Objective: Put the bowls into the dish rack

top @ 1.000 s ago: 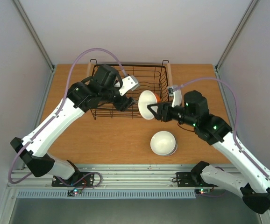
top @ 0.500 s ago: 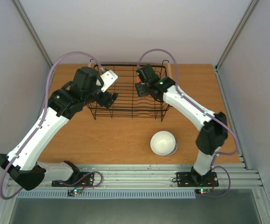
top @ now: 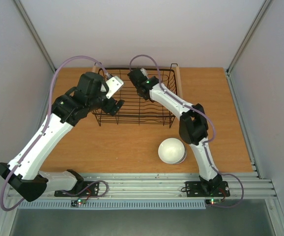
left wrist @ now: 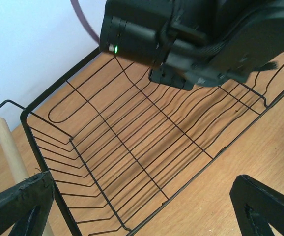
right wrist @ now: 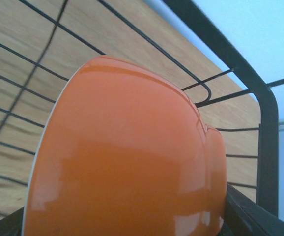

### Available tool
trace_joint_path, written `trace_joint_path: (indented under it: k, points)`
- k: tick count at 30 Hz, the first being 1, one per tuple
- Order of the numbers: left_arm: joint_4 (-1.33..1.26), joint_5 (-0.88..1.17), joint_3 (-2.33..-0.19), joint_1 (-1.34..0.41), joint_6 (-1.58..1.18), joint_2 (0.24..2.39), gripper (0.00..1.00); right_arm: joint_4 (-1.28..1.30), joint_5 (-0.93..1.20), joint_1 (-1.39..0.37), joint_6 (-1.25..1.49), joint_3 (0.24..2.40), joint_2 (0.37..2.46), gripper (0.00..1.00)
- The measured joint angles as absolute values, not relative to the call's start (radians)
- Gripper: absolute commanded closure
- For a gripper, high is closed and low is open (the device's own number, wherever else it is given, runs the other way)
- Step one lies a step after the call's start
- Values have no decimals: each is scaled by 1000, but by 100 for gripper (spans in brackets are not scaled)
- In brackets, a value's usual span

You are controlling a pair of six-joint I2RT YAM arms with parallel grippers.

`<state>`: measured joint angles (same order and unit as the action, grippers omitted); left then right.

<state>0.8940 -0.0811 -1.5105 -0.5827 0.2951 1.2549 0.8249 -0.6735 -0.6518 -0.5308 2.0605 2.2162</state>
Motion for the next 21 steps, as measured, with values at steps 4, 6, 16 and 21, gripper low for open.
trace_joint_path:
  k: [4,6,16,21]
  points:
    - [893,-73,-1510,-582,295,1254,2,870,-755,-651,-566,2146,2331,99]
    - [893,-67,-1504,-579,294,1250,2,899,-785,-649,-576,2193,2380,99]
    - [892,-40,-1487,-577,287,1247,2,1065,-893,-636,-588,2449,2581,98]
    - [892,-26,-1484,-577,284,1248,1,1142,-929,-625,-580,2520,2660,91]
